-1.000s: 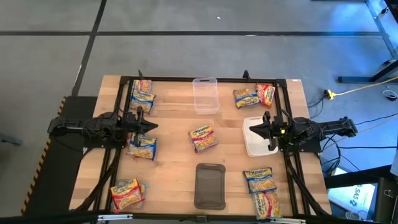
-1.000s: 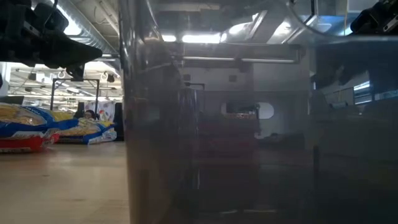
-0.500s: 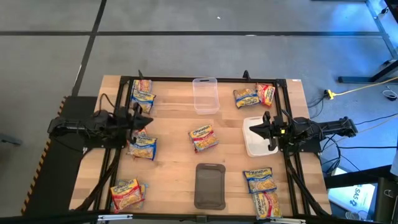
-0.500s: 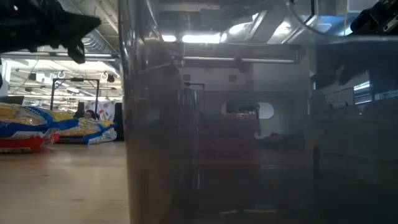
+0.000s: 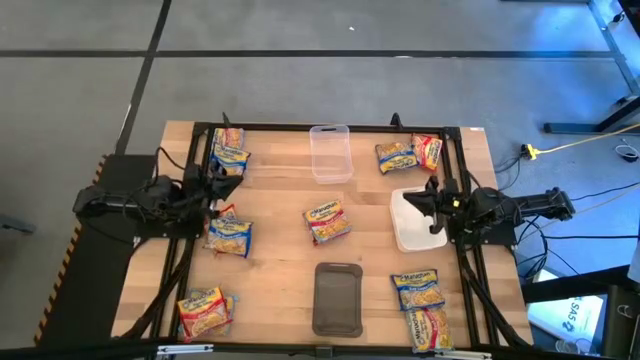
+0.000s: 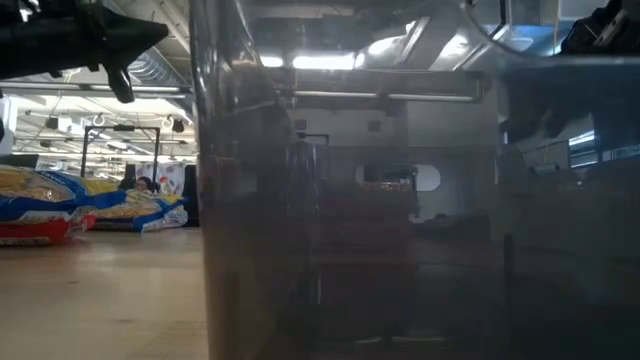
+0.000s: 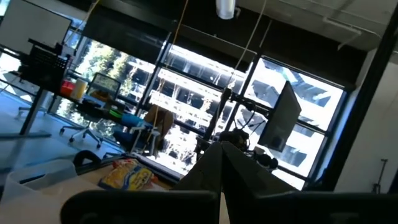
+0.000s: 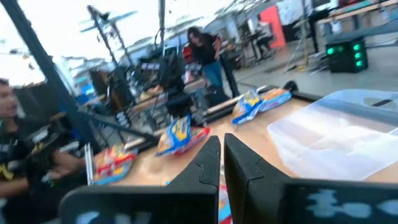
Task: Sort Maruchan noodles
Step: Put the center light blue noodle pack into the transparent bin
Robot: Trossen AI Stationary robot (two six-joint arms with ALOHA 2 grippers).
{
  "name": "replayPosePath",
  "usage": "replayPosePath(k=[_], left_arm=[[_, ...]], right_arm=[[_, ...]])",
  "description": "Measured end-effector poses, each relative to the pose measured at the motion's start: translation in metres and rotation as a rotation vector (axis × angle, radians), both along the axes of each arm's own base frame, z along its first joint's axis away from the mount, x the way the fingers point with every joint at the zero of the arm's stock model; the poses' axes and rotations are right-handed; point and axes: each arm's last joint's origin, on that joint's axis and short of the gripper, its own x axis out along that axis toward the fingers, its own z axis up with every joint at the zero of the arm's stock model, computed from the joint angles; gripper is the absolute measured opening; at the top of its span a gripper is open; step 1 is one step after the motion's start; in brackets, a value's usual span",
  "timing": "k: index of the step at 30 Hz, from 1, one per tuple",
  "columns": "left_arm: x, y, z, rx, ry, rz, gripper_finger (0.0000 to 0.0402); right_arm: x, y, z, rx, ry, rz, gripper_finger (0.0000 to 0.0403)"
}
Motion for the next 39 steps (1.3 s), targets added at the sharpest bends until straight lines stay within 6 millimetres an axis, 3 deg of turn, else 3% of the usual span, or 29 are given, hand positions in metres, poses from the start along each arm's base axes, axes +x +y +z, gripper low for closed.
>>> replayPosePath(k=[15,22,26,32,39], left_arm=[[0.034,0.000,-0.006,-0.030,0.185,0.019,0.0000],[0.078,-0.002,0.017,-0.056,0.306,-0.037,0.0000],[0.110,-0.005,0.019,-0.069,0.396,-0.091,0.0000],[0.146,-0.015,0.001,-0.112,0.534,-0.131,0.0000],[0.165,-0.025,-0.036,-0.295,0.651,-0.156,0.0000]], right_arm=[[0.005,-0.003,0.000,-0.021,0.027,-0.135,0.0001],[0.013,-0.002,0.000,-0.026,0.037,-0.146,0.0001],[0.019,-0.001,-0.004,-0.013,0.077,-0.144,0.0001],[0.026,0.001,-0.013,0.060,0.143,-0.111,0.0001],[0.032,0.004,-0.016,0.120,0.157,-0.026,0.0001]])
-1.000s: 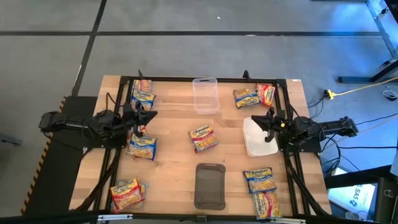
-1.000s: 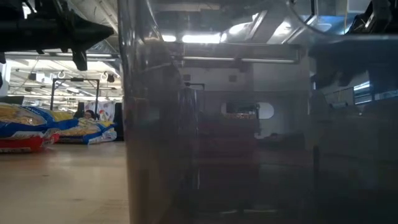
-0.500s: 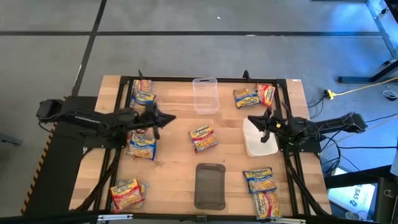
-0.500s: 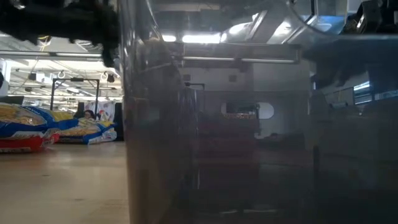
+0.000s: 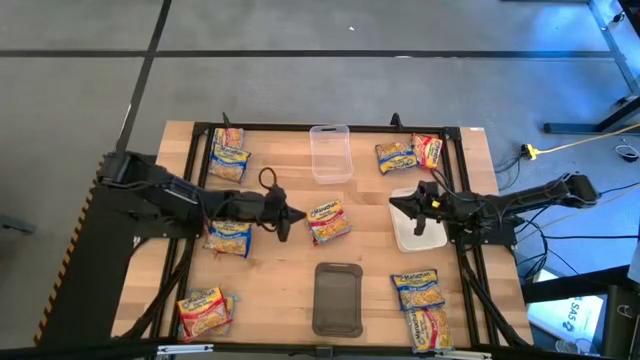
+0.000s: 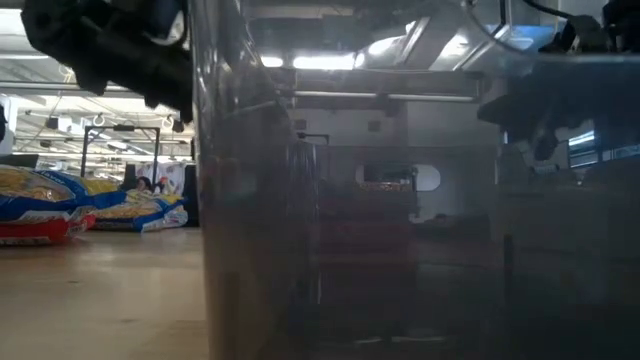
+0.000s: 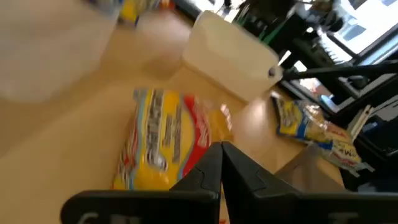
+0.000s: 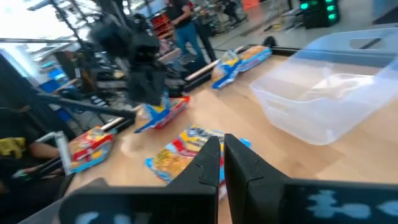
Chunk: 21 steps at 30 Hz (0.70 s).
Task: Sort Maruchan noodles
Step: Put the center light blue noodle pack into the transparent bin
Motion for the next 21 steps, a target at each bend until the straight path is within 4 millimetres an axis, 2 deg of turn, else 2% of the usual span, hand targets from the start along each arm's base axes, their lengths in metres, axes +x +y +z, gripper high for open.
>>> replayPosePath(k=[7,13,16,21], left_arm=[[0.009,0.004,-0.018,-0.052,0.018,0.048,0.0009],[0.009,0.021,-0.021,-0.062,0.040,0.087,0.0078],[0.009,0.032,-0.021,-0.061,0.044,0.079,0.0119],[0.007,0.047,-0.023,-0.092,0.058,0.065,0.0176]], right_arm=[[0.001,0.001,0.002,0.003,-0.021,0.012,0.0001],[0.001,-0.001,0.002,-0.015,-0.018,-0.042,0.0005],[0.001,-0.001,0.001,-0.039,-0.006,-0.040,0.0030],[0.002,-0.001,0.000,-0.119,0.019,-0.056,0.0111]])
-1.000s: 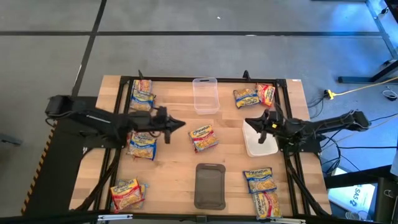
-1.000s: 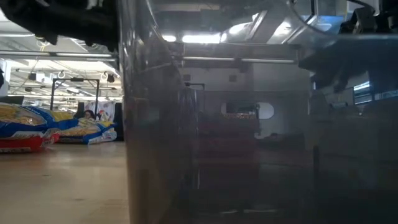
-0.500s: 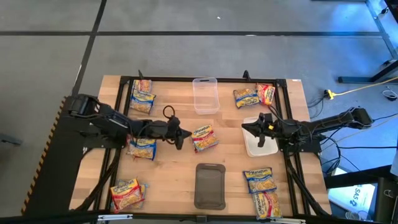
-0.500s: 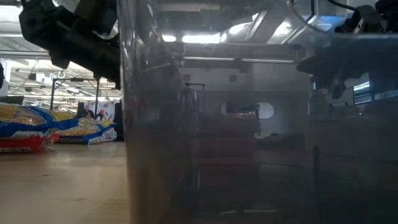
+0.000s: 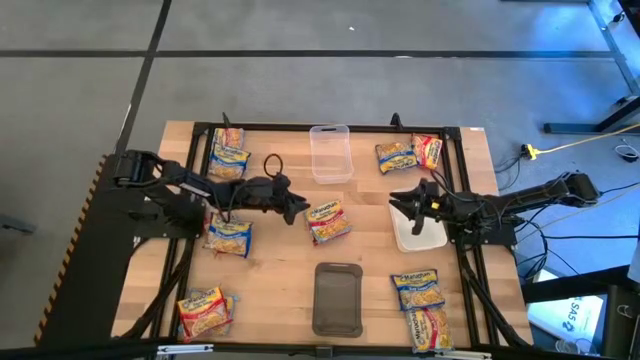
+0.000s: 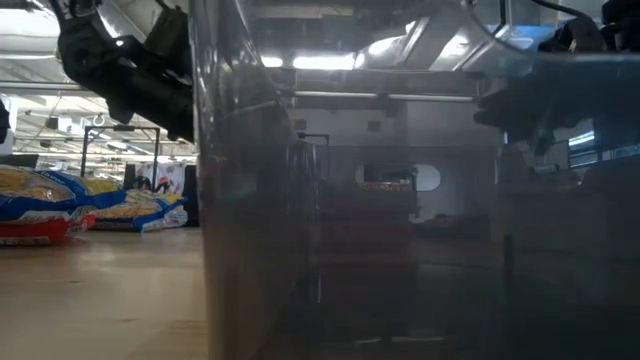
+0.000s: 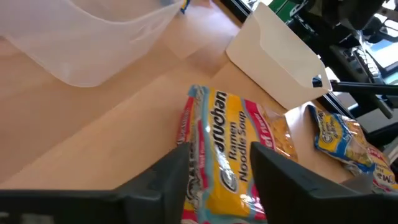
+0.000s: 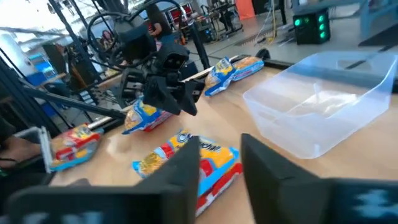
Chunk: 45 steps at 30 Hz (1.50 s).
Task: Sort Maruchan noodles
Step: Put the center light blue noodle pack into the transparent bin
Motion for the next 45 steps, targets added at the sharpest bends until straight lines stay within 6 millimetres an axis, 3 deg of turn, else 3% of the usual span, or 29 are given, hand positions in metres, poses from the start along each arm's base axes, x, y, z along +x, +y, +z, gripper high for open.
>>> replayPosePath(k=[6,11,21,26,36,40,45], left_arm=[[-0.004,0.010,-0.006,-0.027,0.068,0.001,0.0210],[-0.005,0.010,-0.007,-0.037,0.073,-0.005,0.0209],[0.000,0.010,-0.013,-0.110,0.090,-0.004,0.0209],[0.020,0.010,-0.022,-0.169,0.118,-0.068,0.0209],[0.043,0.005,-0.023,-0.233,0.110,-0.238,0.0206],[0.044,0.003,-0.024,-0.198,0.119,-0.258,0.0181],[0.043,-0.001,-0.026,-0.144,0.144,-0.299,0.0121]], right_arm=[[0.001,-0.003,-0.004,-0.087,0.056,-0.115,0.0212],[0.006,-0.008,-0.009,-0.085,0.093,-0.110,0.0249],[0.031,-0.014,0.001,-0.037,0.094,-0.024,0.0244],[0.056,-0.011,0.008,-0.063,0.158,0.031,0.0241],[0.092,-0.006,-0.008,0.044,0.300,0.157,0.0241],[0.102,-0.006,-0.016,0.055,0.348,0.169,0.0241],[0.113,-0.005,-0.015,0.049,0.351,0.170,0.0241]])
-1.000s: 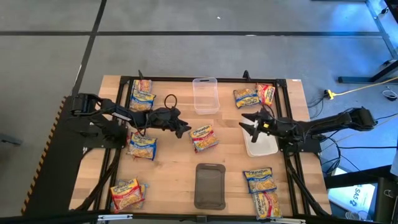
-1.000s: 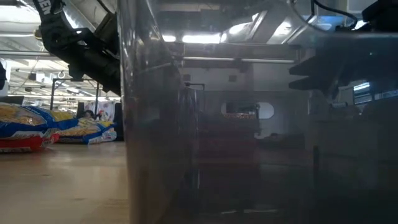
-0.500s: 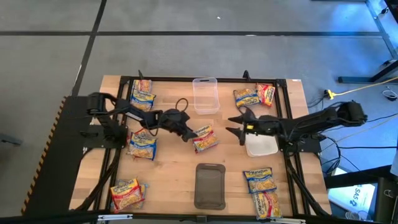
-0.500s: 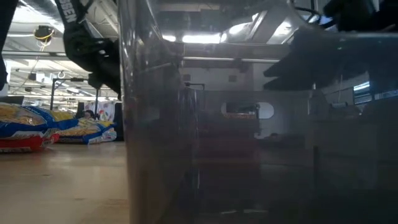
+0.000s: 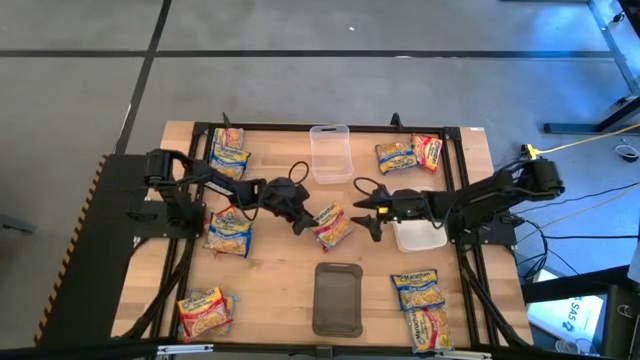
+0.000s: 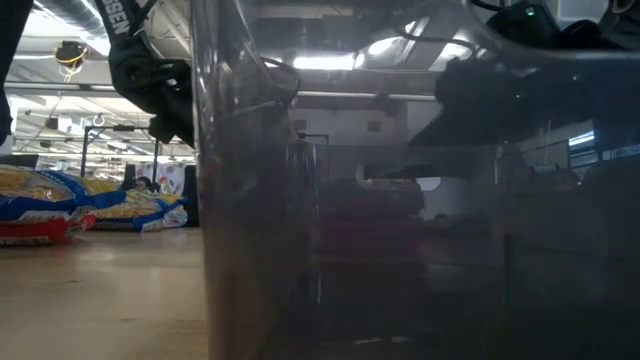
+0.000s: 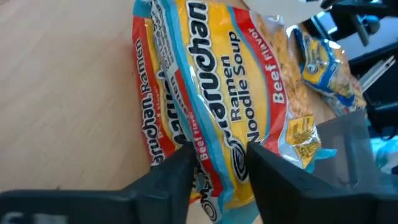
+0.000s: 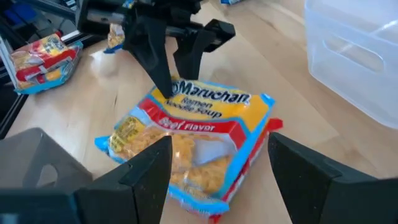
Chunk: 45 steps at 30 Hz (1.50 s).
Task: Sort Maruchan noodles
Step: Put the center light blue noodle pack into the transparent bin
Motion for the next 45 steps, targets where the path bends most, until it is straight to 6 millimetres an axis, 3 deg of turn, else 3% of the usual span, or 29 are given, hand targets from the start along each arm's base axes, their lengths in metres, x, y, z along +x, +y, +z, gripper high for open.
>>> replayPosePath(k=[7,9,16,26,31,39,45], left_arm=[[0.001,-0.006,0.001,0.112,-0.038,-0.083,0.0019],[0.002,-0.007,0.002,0.134,-0.048,-0.095,0.0006],[0.007,-0.011,0.013,0.217,-0.098,-0.125,0.0001],[-0.004,-0.020,0.056,0.462,-0.125,-0.118,0.0000],[-0.008,-0.020,0.066,0.500,-0.141,-0.107,0.0000],[-0.008,-0.022,0.068,0.561,-0.155,-0.122,0.0000],[-0.007,-0.025,0.070,0.595,-0.171,-0.115,0.0000]], right_arm=[[0.004,0.000,0.004,-0.007,-0.019,0.003,0.0241],[0.005,0.000,0.005,-0.004,-0.024,0.002,0.0241],[0.000,0.002,0.021,0.027,-0.085,0.066,0.0241],[-0.027,0.001,0.056,0.024,-0.141,0.074,0.0241],[-0.033,-0.001,0.068,-0.017,-0.201,0.005,0.0241],[-0.032,-0.004,0.058,-0.019,-0.128,-0.025,0.0246],[-0.023,-0.014,0.036,0.125,-0.006,0.019,0.0297]])
